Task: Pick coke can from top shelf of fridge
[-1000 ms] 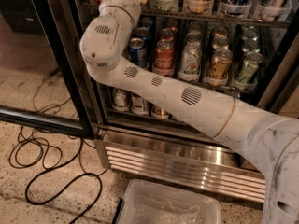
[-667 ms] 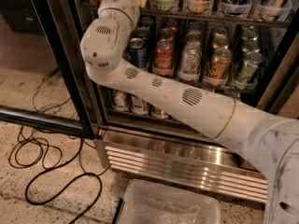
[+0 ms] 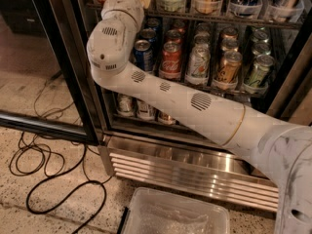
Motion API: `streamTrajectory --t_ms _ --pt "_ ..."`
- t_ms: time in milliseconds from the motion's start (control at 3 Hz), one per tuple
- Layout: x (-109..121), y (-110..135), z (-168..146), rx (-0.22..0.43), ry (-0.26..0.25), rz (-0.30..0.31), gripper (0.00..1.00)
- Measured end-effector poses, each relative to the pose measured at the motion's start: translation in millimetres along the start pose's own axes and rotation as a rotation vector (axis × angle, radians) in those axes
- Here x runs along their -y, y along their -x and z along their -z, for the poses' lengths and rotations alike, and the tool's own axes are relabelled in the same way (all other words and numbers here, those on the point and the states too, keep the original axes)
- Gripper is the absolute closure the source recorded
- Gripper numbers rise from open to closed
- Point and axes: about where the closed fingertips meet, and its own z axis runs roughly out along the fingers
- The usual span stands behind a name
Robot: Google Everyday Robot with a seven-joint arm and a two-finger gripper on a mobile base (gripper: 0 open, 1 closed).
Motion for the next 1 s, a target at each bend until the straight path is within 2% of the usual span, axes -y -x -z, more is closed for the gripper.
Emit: streamTrajectory --t_ms 667,1000 --pt "4.9 3.7 -20.0 0.054 -0.023 0.018 0.36" --pt "4.8 3.8 -19.8 0.054 -0.023 0.018 0.55"
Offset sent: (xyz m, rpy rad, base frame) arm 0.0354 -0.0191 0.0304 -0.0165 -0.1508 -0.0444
